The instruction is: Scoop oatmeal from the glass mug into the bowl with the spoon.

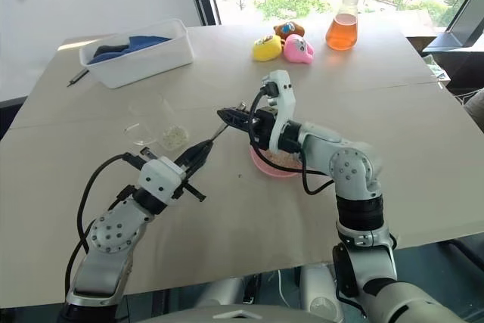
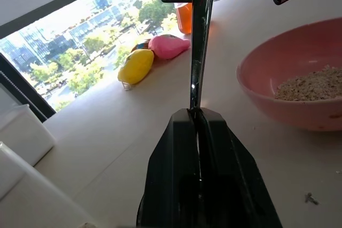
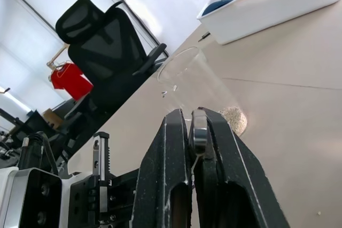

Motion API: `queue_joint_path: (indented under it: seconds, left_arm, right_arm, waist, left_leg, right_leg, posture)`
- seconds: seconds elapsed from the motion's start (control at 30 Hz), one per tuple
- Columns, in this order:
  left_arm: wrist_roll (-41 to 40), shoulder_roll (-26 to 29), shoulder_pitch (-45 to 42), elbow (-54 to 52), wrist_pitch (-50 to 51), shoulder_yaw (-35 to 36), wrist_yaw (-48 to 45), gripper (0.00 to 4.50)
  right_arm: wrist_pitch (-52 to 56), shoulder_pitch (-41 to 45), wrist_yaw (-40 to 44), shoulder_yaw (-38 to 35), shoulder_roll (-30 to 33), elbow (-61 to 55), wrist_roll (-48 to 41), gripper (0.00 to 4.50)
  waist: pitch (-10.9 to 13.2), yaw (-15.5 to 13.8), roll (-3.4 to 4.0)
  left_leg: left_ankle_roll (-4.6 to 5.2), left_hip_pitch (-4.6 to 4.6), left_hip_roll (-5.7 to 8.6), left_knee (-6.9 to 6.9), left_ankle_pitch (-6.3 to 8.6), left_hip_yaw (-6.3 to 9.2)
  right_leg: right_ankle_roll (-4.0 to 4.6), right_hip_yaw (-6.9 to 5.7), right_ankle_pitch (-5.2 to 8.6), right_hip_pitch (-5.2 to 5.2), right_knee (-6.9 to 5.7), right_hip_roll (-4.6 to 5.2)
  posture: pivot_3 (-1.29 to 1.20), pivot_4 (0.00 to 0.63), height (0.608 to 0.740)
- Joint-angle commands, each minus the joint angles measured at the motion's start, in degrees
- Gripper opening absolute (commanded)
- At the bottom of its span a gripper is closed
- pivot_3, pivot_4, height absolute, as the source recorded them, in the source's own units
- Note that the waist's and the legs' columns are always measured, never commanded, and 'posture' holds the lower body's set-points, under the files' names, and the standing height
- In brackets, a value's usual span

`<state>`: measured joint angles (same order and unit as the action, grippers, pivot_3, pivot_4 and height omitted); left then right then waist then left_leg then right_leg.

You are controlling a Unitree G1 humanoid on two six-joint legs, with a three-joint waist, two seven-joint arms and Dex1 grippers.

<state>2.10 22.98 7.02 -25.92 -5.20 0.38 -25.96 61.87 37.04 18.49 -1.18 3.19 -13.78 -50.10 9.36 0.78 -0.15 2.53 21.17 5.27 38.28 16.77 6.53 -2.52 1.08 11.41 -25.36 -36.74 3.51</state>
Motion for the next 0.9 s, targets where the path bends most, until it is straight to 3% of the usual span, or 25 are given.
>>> queue_joint_path:
  seconds: [0.03,0.23,0.43,0.53,0.63,0.77,0.9]
  left_arm:
    - [-1.05,-0.87,1.28,-2.74,-0.63,0.06,1.02,0.69]
    - [0.17,-0.82,2.43,-3.37,-0.25,0.15,1.93,3.17]
    - [3.58,-2.09,7.63,-7.76,-2.95,5.36,7.57,3.17]
    - [9.66,-3.55,11.95,-9.74,-5.57,10.14,13.00,3.17]
    - [12.61,-4.93,16.05,-9.04,-8.35,14.05,16.71,4.43]
    - [11.76,-7.12,16.68,-4.48,-7.00,17.79,20.05,4.43]
    - [8.74,-5.97,13.78,1.62,-5.70,20.03,19.69,4.43]
  right_arm:
    - [-3.02,2.28,-0.58,-1.72,0.33,0.36,0.97,0.00]
    - [-3.75,2.58,-1.23,-2.03,0.10,1.08,0.98,0.00]
    - [-3.64,2.89,-2.59,-3.84,-0.03,1.40,0.45,0.00]
    - [-4.11,3.67,-3.56,-5.59,0.17,2.77,0.56,0.00]
    - [-4.57,4.90,-6.65,-8.53,-0.82,4.69,0.20,0.00]
    - [-3.43,7.45,-9.58,-12.50,-1.15,7.53,-1.93,0.00]
    - [-0.99,10.49,-11.05,-16.35,0.82,11.16,-4.82,0.00]
  waist:
    - [0.00,0.00,0.00]
    - [0.00,0.02,0.00]
    - [0.00,0.06,0.00]
    - [0.00,0.00,0.00]
    - [0.00,-0.04,0.00]
    - [0.01,-0.14,0.02]
    - [0.01,-0.07,0.02]
  left_leg:
    - [0.00,0.00,0.00,0.00,0.00,0.00]
    - [0.00,0.03,0.01,0.01,0.00,0.00]
    - [0.00,0.08,0.00,0.00,0.00,-0.05]
    - [0.00,0.11,0.01,0.00,0.00,-0.05]
    - [0.00,0.11,0.01,0.00,0.00,-0.07]
    - [0.00,0.12,0.00,0.00,0.00,-0.07]
    - [0.02,0.13,0.01,0.01,0.00,-0.04]
  right_leg:
    - [0.00,0.00,0.00,0.00,0.00,0.00]
    - [0.00,0.00,0.00,-0.02,0.00,0.01]
    - [0.00,0.07,0.00,-0.09,-0.01,0.00]
    - [0.00,0.06,0.00,-0.12,-0.02,0.01]
    - [0.00,0.07,0.00,-0.13,-0.01,0.01]
    - [0.00,0.04,0.00,-0.13,-0.02,0.01]
    - [0.00,0.00,0.00,-0.14,-0.06,0.01]
  posture:
    - [0.00,0.150,0.740]
    - [0.00,0.150,0.740]
    - [0.00,0.150,0.740]
    - [0.00,0.150,0.740]
    - [0.00,0.150,0.740]
    - [0.00,0.150,0.740]
    - [0.00,0.150,0.740]
